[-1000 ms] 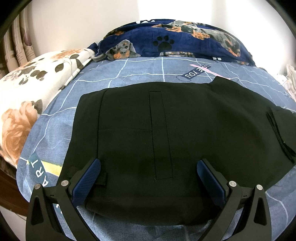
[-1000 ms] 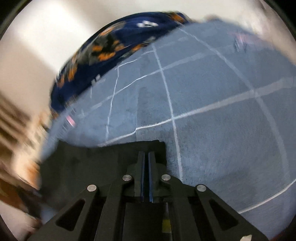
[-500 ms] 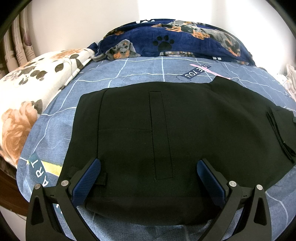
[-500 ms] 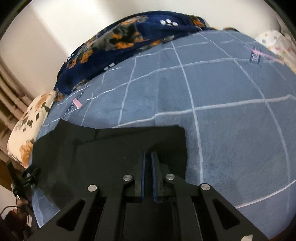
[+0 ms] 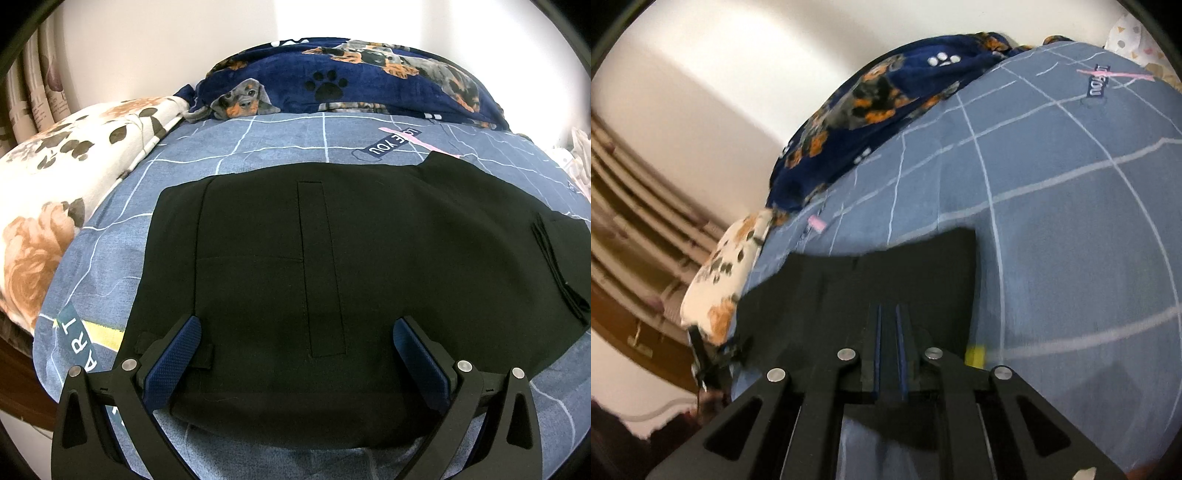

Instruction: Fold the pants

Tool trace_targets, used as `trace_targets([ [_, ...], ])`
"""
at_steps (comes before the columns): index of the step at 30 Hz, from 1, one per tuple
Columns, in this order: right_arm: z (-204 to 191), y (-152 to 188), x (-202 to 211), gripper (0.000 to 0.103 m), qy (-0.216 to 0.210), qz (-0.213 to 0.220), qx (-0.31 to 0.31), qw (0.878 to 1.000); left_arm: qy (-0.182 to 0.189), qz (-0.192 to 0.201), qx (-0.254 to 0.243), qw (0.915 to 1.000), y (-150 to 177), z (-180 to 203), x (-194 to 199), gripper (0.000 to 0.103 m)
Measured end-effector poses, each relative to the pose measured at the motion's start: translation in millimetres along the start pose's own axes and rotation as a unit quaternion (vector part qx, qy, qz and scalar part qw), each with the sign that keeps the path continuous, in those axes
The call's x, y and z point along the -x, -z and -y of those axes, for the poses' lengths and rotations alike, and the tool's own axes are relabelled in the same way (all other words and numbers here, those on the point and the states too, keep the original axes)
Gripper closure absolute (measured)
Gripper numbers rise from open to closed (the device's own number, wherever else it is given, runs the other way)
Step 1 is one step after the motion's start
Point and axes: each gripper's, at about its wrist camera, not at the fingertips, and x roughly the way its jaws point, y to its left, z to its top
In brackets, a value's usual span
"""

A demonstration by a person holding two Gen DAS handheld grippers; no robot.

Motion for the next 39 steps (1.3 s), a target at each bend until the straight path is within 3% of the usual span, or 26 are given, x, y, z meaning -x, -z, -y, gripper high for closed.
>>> trace_targets([
  [5, 1.8, 29.5, -7.5, 0.095, 0.024, -0.034, 0.028, 0.999, 0.000, 0.000, 0.000, 1.0000, 0.5, 1.8, 0.6, 0.000],
  [6, 3.8, 32.3, -10.6, 0.102, 0.035, -0.037, 0.031, 0.998, 0.000, 0.000, 0.000, 1.0000, 0.3, 0.7, 0.3, 0.000],
  [14, 0.1, 29.5, -10.4, 0.102, 0.055, -0.041, 0.047, 0.997, 0.003, -0.009, -0.001, 1.0000, -4.4, 0.7, 4.7, 0.000],
  [15, -5.0, 26.2, -7.0, 0.094, 0.052, -0.038, 0.049, 0.997, 0.004, -0.007, -0.002, 1.0000, -8.8, -1.1, 10.6, 0.000],
  [20, -53.7, 6.6, 14.3, 0.094, 0.033, -0.009, 0.094, 0.995, 0.038, 0.029, 0.012, 0.9988, -39.1, -23.2, 51.8, 0.000],
  [24, -93.5, -5.2, 13.8, 0.090, 0.000, 0.002, 0.107, 0.994, 0.053, -0.013, 0.074, 0.9958, -52.8, -74.3, 49.7, 0.000],
  [25, -101.8, -6.1, 10.8, 0.085, -0.013, 0.002, 0.103, 0.995, 0.068, -0.025, 0.097, 0.9926, -51.4, -89.4, 46.1, 0.001],
  [27, -117.9, -4.1, 1.6, 0.077, -0.042, -0.004, 0.096, 0.995, 0.107, -0.048, 0.171, 0.9781, -43.5, -136.1, 33.7, 0.003],
  [29, -133.1, 1.6, -9.7, 0.076, -0.061, -0.016, 0.098, 0.993, 0.141, -0.068, 0.235, 0.9593, -28.7, -169.7, 21.2, 0.014],
  [31, -146.9, 11.1, -23.8, 0.076, -0.070, -0.037, 0.111, 0.991, 0.162, -0.091, 0.279, 0.9422, -13.9, -189.6, 9.6, 0.034],
  [33, -155.8, 19.8, -36.2, 0.076, -0.061, -0.054, 0.127, 0.988, 0.191, -0.099, 0.317, 0.9238, -0.4, -210.0, -1.1, 0.035],
  [35, -158.8, 25.5, -45.9, 0.076, -0.052, -0.069, 0.136, 0.987, 0.214, -0.092, 0.328, 0.9153, 6.7, -217.4, -3.0, 0.035],
  [37, -156.9, 28.0, -51.4, 0.076, -0.051, -0.076, 0.128, 0.988, 0.237, -0.090, 0.322, 0.9121, 6.1, -220.2, -4.9, 0.035],
  [39, -150.0, 27.6, -54.7, 0.076, -0.052, -0.078, 0.110, 0.990, 0.270, -0.105, 0.324, 0.9007, 6.5, -218.4, -11.5, 0.035],
])
